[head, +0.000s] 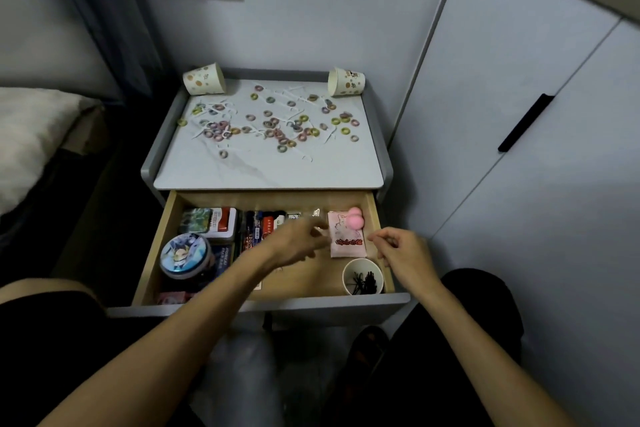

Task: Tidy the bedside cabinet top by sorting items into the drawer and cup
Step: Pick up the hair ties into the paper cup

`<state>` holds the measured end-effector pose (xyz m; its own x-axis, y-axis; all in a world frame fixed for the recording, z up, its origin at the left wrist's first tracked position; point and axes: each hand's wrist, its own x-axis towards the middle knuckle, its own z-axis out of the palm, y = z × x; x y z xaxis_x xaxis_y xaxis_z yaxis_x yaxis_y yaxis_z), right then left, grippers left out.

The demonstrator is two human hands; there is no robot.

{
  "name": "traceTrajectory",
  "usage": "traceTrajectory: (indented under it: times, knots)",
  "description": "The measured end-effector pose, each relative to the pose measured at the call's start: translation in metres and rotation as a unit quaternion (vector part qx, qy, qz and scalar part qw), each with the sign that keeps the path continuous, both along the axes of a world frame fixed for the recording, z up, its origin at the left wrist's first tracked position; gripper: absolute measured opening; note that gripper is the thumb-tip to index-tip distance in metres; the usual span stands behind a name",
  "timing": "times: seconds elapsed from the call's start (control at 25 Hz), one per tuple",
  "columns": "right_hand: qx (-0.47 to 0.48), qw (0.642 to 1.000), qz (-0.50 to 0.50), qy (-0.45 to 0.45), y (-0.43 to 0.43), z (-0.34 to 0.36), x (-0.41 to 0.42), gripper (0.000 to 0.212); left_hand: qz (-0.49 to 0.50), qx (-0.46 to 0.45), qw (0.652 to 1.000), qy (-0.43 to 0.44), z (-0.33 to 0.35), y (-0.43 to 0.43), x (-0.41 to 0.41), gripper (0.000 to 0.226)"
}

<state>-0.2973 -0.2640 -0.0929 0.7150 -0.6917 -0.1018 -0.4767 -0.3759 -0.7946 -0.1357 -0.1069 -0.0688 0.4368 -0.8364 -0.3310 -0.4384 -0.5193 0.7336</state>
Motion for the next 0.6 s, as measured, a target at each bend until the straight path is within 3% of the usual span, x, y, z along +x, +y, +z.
traceTrajectory:
  times: [0.32, 0.6]
  knots:
    - [-0.069, 0.992, 0.105, -0.026, 0.000, 0.062, 0.100, 0.014, 0.106, -0.131, 0.986, 0.016, 0.075, 0.047, 0.099, 0.029]
    - [-0.181, 0.983, 0.013, 0.041, -0.063, 0.081, 0.232, 0.041, 0.133, -0.167, 0.976, 0.031, 0.085, 0.045, 0.169, 0.028]
